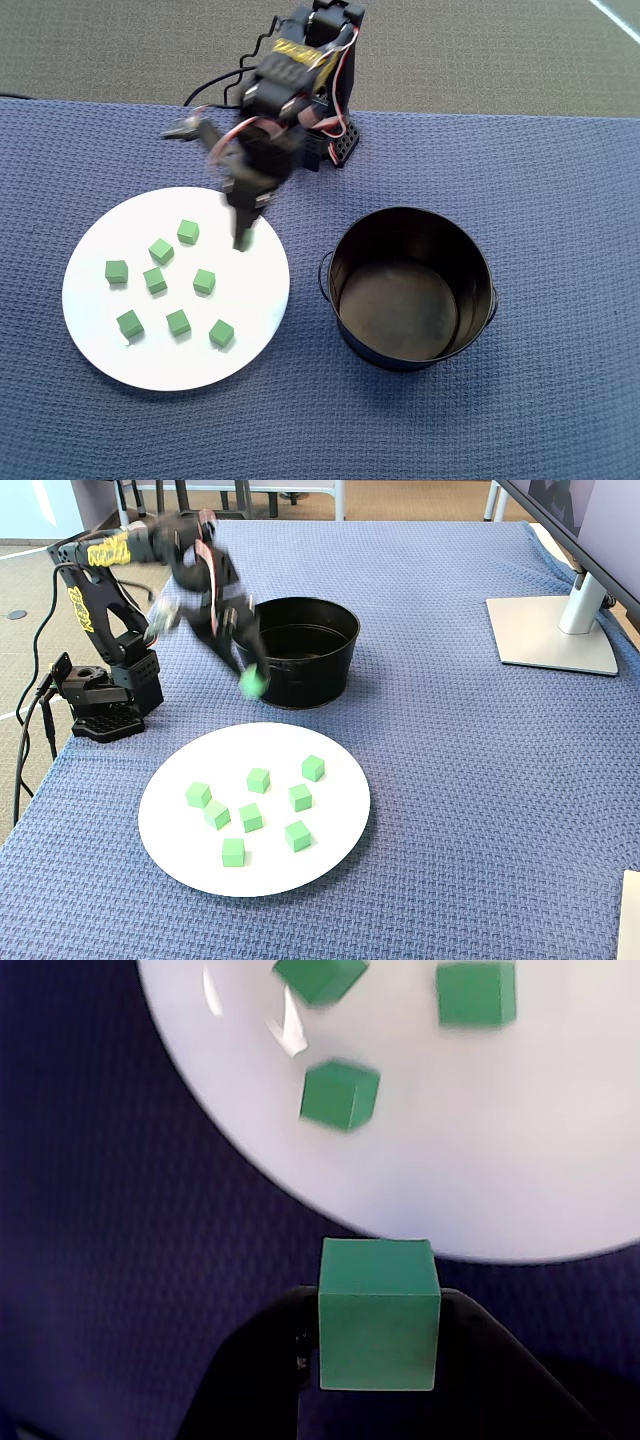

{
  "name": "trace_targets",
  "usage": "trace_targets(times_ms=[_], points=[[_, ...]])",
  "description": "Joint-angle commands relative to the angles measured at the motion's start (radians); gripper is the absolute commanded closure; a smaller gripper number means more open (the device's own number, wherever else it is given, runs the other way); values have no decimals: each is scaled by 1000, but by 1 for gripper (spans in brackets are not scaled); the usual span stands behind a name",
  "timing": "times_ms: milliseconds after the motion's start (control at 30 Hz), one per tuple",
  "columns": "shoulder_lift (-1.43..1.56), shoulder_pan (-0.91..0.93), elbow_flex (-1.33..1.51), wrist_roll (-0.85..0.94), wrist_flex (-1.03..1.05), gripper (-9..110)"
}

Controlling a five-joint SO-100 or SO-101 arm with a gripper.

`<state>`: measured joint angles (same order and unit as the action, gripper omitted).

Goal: Pick up the green cubes from the white plate and place them in the black recipient

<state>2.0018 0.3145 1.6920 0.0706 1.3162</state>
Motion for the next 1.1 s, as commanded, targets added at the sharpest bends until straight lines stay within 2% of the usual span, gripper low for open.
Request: trace_targets(times_ms=[0, 167, 367, 400, 467, 500, 567, 700, 767, 833, 1067], points=[[140, -235, -143, -124, 115, 102], [61, -523, -198, -238, 109, 102], [-161, -600, -172, -261, -6, 102], [-179, -601, -155, -241, -29, 98], [-193, -614, -114, -192, -64, 77], [-193, -618, -97, -173, -74, 72], [-184, -620, -75, -153, -89, 71], [-117, -620, -81, -150, -58, 72], [-55, -589, -118, -173, -12, 79], [15, -505, -178, -215, 57, 95], [140, -144, -153, -32, 170, 101]])
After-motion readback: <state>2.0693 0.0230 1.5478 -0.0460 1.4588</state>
